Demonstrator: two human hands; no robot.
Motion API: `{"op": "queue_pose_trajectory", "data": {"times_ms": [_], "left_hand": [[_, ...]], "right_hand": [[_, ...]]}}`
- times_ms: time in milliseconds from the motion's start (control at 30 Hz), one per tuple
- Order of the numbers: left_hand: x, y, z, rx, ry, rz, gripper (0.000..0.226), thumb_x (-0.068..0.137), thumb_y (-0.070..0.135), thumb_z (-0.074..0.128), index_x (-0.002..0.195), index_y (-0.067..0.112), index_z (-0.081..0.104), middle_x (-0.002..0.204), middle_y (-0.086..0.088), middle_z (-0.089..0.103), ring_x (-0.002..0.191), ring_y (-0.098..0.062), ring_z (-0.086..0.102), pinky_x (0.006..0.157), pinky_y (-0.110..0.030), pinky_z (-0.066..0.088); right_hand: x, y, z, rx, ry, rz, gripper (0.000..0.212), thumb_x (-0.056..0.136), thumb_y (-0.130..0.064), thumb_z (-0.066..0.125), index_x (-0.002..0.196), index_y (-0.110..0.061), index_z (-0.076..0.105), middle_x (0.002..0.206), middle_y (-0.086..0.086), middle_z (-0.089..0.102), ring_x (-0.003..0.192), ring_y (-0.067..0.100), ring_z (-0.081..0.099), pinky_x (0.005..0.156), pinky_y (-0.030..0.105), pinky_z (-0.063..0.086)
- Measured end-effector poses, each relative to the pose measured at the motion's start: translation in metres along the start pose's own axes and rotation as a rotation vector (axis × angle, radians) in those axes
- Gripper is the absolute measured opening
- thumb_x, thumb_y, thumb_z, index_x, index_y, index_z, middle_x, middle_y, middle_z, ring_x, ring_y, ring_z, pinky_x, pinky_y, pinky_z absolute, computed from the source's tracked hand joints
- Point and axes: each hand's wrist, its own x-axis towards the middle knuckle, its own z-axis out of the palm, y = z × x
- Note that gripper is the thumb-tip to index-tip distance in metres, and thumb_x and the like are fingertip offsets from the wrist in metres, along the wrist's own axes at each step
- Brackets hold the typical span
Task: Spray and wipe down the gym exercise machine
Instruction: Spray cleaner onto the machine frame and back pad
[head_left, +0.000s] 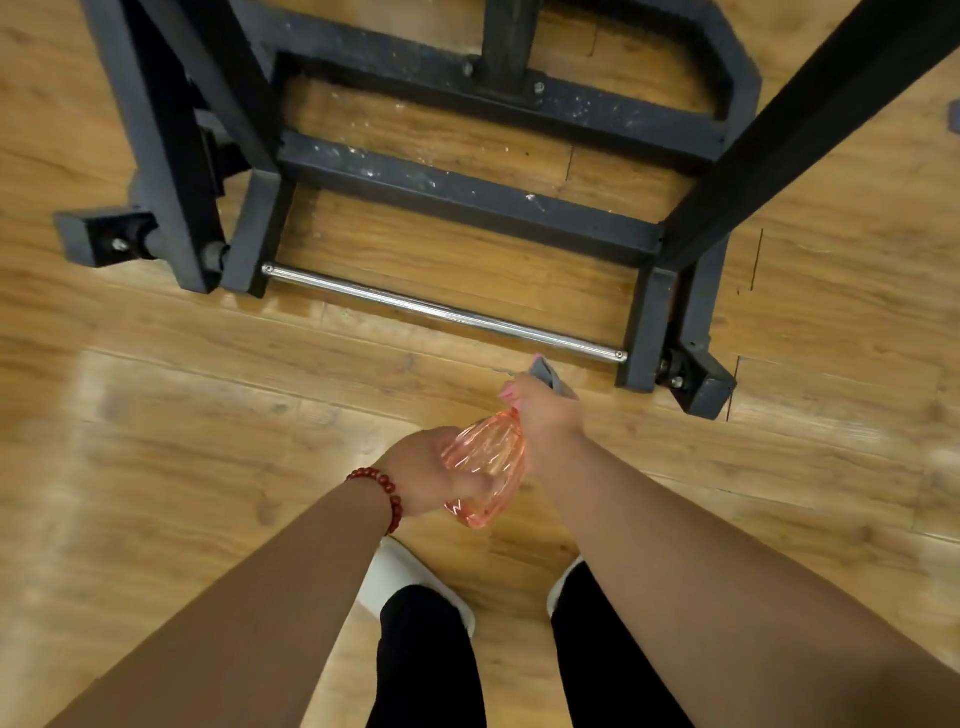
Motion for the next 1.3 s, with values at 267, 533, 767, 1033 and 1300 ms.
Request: {"op": "queue_pose_trajectory", "data": {"times_ms": [267, 533, 767, 1033, 1300], "left_hand": [[-0.030, -0.062, -0.054, -0.112, 0.073, -0.051, 0.029, 0.078, 0.036, 0.078, 0.102, 0.032, 0.062, 0.098, 0.012, 0.066, 0.090, -0.006, 0.062, 0.074, -0.018, 0.048], [-0.063, -0.124, -0.108, -0.237, 0.192, -0.037, 0.029, 0.077, 0.036, 0.078, 0.101, 0.038, 0.061, 0.097, 0.014, 0.067, 0.091, -0.004, 0.063, 0.075, -0.021, 0.050], [-0.094, -0.163, -0.150, -0.358, 0.314, -0.015, 0.027, 0.078, 0.033, 0.078, 0.097, 0.041, 0.061, 0.098, 0.014, 0.069, 0.093, -0.007, 0.064, 0.077, -0.023, 0.051], [-0.114, -0.191, -0.178, -0.509, 0.437, 0.012, 0.041, 0.076, 0.037, 0.081, 0.113, 0.028, 0.065, 0.097, 0.011, 0.072, 0.081, -0.001, 0.068, 0.068, -0.017, 0.052], [-0.116, -0.206, -0.200, -0.605, 0.528, 0.001, 0.046, 0.063, 0.048, 0.082, 0.103, 0.036, 0.063, 0.092, 0.014, 0.072, 0.083, -0.002, 0.069, 0.078, -0.026, 0.055]], "right_hand": [[-0.028, 0.027, 0.083, -0.104, -0.054, -0.047, 0.026, 0.092, -0.011, 0.053, 0.076, -0.031, 0.057, 0.066, -0.013, 0.053, 0.062, 0.012, 0.050, 0.081, 0.031, 0.049], [-0.066, 0.056, 0.171, -0.136, -0.183, -0.141, 0.036, 0.086, -0.003, 0.056, 0.099, -0.035, 0.068, 0.098, -0.008, 0.065, 0.061, 0.008, 0.051, 0.066, 0.021, 0.044], [-0.111, 0.064, 0.236, -0.285, -0.284, -0.220, 0.042, 0.087, -0.001, 0.052, 0.109, -0.034, 0.064, 0.077, -0.008, 0.058, 0.058, 0.008, 0.048, 0.061, 0.020, 0.040], [-0.141, 0.070, 0.290, -0.421, -0.361, -0.310, 0.039, 0.086, -0.005, 0.055, 0.108, -0.036, 0.063, 0.081, -0.012, 0.061, 0.068, 0.012, 0.048, 0.057, 0.021, 0.036], [-0.151, 0.071, 0.332, -0.522, -0.434, -0.393, 0.046, 0.084, -0.008, 0.055, 0.117, -0.037, 0.065, 0.070, -0.008, 0.054, 0.052, 0.009, 0.043, 0.053, 0.021, 0.037]]}}
